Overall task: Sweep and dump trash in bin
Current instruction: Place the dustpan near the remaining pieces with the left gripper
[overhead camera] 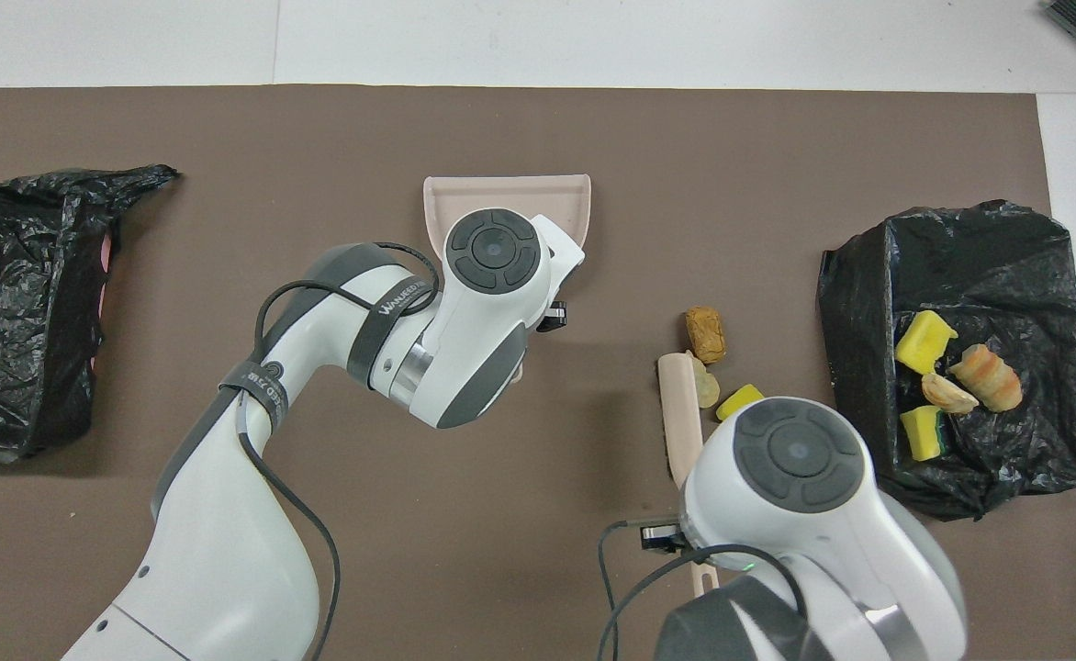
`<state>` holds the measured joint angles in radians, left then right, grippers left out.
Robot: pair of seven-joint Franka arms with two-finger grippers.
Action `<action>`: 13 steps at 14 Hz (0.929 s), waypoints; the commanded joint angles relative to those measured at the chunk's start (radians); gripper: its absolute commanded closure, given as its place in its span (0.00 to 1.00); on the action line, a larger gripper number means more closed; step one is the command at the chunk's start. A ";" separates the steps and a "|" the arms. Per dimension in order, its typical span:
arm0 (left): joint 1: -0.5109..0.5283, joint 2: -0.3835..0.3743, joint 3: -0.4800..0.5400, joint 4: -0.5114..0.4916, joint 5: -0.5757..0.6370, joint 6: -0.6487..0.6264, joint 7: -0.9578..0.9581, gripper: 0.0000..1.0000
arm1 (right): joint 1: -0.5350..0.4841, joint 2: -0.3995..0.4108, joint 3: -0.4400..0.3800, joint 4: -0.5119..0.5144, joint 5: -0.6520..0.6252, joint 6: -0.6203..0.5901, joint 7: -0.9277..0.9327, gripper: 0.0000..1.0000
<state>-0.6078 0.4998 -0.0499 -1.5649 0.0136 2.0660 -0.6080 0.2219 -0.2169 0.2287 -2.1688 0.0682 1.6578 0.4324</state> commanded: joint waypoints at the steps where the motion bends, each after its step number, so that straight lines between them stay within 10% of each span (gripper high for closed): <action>1: -0.007 -0.032 0.007 -0.047 0.020 0.009 -0.016 0.80 | -0.074 -0.021 0.012 -0.031 -0.099 0.017 -0.070 1.00; 5: -0.006 -0.032 0.007 -0.046 0.020 0.009 -0.015 0.89 | -0.185 0.019 0.015 -0.106 -0.257 0.158 -0.132 1.00; 8: -0.001 -0.032 0.007 -0.046 0.020 0.009 -0.004 0.61 | -0.196 0.072 0.017 -0.111 -0.269 0.166 -0.133 1.00; 10: -0.003 -0.032 0.007 -0.047 0.020 0.011 -0.006 0.61 | -0.184 0.112 0.021 -0.111 -0.269 0.181 -0.129 1.00; 13: -0.006 -0.033 0.007 -0.047 0.020 -0.001 -0.015 1.00 | -0.165 0.146 0.021 -0.111 -0.234 0.188 -0.141 1.00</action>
<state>-0.6079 0.4990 -0.0488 -1.5735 0.0143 2.0658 -0.6081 0.0557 -0.0860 0.2460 -2.2786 -0.1798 1.8287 0.3199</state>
